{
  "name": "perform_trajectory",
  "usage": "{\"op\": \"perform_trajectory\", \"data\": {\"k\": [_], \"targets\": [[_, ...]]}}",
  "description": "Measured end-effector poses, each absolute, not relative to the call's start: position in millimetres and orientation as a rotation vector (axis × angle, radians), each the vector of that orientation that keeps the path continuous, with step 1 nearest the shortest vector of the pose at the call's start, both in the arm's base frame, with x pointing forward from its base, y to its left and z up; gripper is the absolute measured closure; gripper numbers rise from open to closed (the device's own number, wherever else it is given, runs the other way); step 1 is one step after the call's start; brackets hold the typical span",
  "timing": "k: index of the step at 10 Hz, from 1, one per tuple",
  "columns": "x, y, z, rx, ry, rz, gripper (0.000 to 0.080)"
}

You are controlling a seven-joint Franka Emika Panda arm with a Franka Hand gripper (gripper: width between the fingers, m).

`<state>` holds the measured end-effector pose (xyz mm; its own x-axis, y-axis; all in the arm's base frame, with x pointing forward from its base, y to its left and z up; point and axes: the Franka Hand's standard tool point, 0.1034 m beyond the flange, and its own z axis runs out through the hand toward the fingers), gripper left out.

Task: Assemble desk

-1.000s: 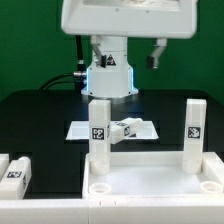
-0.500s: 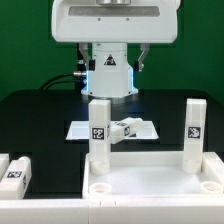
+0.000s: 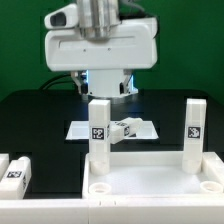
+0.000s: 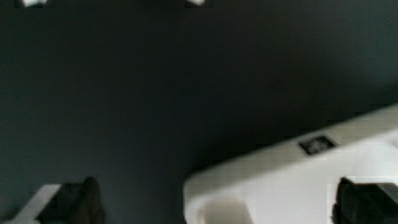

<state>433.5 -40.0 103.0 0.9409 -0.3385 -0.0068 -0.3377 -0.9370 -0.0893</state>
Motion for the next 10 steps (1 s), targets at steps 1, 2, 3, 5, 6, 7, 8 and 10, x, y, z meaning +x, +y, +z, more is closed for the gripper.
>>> {"op": "perform_trajectory", "data": {"k": [1,2,3,5,6,7,8,10], "targets": [[434,-37,103.5,-3.010,0.517,0.009,0.0150],[436,-38,104.7,-3.009,0.517,0.003,0.0150],[434,-38,103.3,-3.007,0.518,0.023,0.0150],[421,-51,84.8,-2.943,0.621,0.055,0.0150],[414,-54,73.5,-2.934,0.648,0.119,0.0150],[413,-55,67.1,-2.885,0.666,0.243,0.0150],[415,-56,65.0,-2.867,0.664,0.305,0.0150],[413,-52,67.2,-2.790,0.640,0.497,0.0150]]}}
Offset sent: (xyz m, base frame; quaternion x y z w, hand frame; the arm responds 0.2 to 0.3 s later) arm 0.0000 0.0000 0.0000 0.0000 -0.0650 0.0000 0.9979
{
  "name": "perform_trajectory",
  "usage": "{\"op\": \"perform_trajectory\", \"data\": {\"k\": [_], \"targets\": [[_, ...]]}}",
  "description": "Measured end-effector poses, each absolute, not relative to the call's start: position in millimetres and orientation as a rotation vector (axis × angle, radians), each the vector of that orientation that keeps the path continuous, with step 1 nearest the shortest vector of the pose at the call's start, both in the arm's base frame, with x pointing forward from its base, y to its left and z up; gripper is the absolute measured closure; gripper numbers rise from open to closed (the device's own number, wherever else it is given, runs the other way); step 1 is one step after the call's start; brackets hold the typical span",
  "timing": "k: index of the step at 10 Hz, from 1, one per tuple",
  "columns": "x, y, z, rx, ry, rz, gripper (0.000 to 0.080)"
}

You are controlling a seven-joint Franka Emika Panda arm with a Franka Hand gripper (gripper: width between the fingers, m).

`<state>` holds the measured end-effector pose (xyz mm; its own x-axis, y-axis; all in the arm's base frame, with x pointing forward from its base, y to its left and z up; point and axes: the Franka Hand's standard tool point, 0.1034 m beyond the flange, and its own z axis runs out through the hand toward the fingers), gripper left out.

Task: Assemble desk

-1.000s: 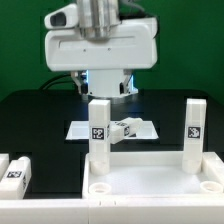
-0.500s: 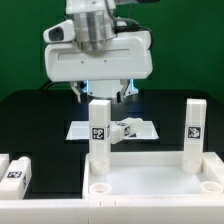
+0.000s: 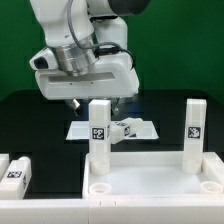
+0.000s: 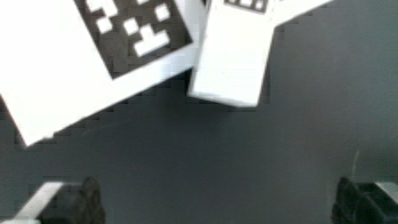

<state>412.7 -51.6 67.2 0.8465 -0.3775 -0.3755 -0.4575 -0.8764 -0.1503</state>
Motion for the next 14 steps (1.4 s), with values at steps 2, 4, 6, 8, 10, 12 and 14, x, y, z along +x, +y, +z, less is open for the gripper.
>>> {"op": "perform_trajectory", "data": {"k": [2,4,6,8,10,12,14], "targets": [[404,-52,59.3,-2.661,0.723,0.674,0.0150],[403,-63,46.9,-2.557,0.796,0.785,0.0150],[403,-63,46.0,-2.558,0.797,0.789,0.0150],[402,-63,45.5,-2.556,0.799,0.790,0.0150],[389,-57,31.1,-2.528,0.830,0.834,0.0150],[381,-38,23.5,-2.531,0.851,0.891,0.0150],[381,-29,23.6,-2.570,0.821,0.926,0.0150]]}}
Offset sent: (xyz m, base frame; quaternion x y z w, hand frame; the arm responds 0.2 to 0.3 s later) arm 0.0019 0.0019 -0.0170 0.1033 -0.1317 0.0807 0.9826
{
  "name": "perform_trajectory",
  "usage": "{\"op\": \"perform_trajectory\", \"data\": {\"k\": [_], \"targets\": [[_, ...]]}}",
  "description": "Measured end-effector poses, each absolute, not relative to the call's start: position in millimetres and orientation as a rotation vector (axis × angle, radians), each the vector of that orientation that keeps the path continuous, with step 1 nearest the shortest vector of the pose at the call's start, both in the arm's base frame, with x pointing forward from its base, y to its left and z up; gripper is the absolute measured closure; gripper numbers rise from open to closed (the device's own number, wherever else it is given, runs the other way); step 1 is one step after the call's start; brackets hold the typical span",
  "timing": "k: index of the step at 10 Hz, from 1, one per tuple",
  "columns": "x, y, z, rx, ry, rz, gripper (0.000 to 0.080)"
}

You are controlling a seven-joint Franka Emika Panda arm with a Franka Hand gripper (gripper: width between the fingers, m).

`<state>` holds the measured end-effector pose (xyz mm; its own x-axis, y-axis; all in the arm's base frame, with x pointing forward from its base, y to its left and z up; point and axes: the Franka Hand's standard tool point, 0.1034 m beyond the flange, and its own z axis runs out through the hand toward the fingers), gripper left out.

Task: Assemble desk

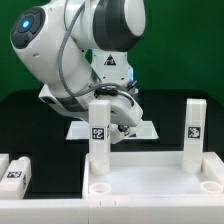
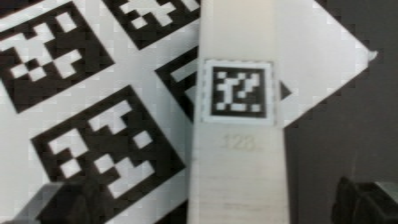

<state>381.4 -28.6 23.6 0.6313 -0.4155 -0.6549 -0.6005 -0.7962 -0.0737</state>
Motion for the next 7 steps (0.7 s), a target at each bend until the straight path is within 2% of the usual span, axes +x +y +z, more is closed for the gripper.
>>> {"op": "perform_trajectory", "data": {"k": [5,7], "targets": [[372,-22,18.2,-2.541,0.863,0.962,0.0150],[367,-25,18.2,-2.442,0.853,1.109,0.0150]]}}
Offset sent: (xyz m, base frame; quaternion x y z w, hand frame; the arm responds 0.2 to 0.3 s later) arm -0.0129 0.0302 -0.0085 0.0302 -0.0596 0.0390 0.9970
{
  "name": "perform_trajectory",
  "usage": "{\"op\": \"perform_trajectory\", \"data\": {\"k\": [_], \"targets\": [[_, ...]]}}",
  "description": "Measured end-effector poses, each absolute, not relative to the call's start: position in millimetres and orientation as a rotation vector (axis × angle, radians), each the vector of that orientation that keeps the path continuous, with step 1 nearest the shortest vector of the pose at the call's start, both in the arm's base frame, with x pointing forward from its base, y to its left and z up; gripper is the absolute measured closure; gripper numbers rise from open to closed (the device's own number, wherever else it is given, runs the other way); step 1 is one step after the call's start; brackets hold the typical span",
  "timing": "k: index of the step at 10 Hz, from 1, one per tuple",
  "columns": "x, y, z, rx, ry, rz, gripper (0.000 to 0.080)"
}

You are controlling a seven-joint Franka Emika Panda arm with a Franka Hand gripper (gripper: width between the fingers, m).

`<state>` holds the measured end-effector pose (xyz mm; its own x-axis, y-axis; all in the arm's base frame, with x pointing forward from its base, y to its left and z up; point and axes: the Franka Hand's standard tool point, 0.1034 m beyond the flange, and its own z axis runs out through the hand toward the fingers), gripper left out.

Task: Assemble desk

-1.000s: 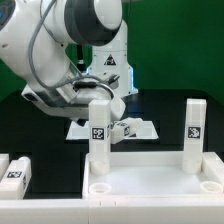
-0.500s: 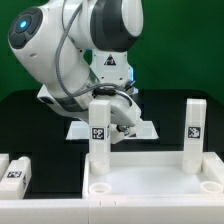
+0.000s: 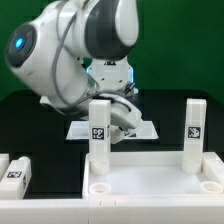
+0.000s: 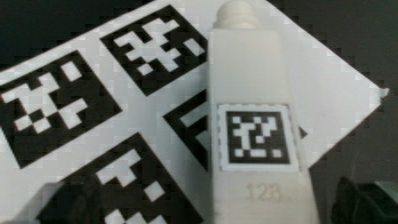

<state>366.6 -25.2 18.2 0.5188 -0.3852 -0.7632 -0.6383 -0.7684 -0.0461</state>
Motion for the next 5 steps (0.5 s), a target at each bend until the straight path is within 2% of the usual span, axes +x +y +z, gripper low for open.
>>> {"op": "perform_trajectory", "data": {"k": [5], "targets": [[372.2,-30.1,16.0,-2.423,0.898,1.067,0.0150]]}}
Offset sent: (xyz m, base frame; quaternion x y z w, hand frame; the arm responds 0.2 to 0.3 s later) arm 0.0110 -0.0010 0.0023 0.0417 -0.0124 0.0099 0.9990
